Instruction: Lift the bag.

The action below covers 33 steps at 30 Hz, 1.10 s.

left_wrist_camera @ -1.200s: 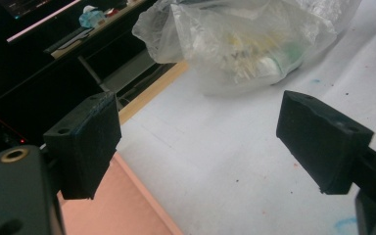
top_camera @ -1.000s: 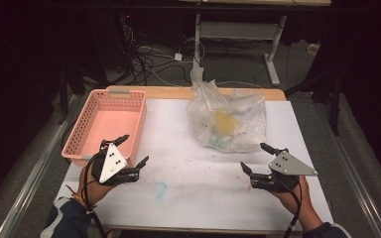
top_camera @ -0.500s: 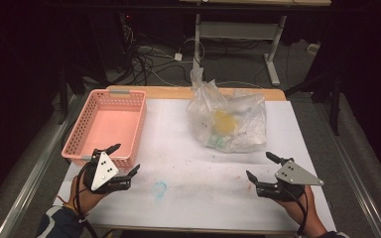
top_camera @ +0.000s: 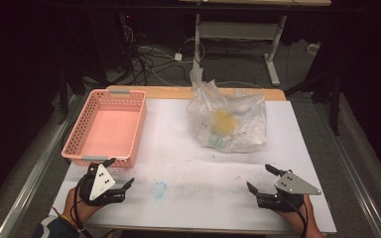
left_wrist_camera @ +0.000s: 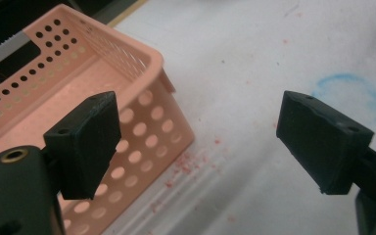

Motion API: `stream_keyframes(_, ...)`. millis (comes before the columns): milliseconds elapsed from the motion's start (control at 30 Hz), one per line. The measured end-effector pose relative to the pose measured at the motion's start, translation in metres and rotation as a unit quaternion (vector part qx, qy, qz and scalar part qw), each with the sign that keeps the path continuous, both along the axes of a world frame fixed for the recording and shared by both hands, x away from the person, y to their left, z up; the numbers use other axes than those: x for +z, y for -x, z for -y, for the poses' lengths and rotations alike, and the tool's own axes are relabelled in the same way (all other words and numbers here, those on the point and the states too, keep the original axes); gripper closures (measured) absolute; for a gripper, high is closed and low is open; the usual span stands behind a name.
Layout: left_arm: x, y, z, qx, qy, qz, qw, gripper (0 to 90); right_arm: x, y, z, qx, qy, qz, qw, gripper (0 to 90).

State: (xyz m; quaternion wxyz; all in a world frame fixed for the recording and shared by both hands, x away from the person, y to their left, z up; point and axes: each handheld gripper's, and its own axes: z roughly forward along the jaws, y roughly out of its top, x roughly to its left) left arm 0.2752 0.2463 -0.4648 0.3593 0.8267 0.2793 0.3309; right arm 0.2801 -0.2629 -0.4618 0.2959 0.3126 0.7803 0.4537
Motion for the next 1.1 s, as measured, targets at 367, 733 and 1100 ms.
stream_keyframes(367, -0.0005, -0.0002, 0.0000, -0.003, 0.014, -0.006, 0.9999, 16.5, -0.0020, 0.0031, -0.0036, 0.008, 0.021, 0.008, 0.9997, 19.5)
stream_keyframes(733, -0.0004, -0.0004, 0.0006, -0.011, 0.017, -0.007, 0.9998, 16.5, 0.0008, 0.0075, -0.0060, 0.007, 0.029, 0.016, 0.9994, 19.5)
stream_keyframes(1100, -0.0017, -0.0030, 0.0037, -0.013, 0.006, -0.012, 0.9998, 16.5, 0.0017, 0.0084, -0.0051, 0.009, 0.027, 0.020, 0.9994, 19.5)
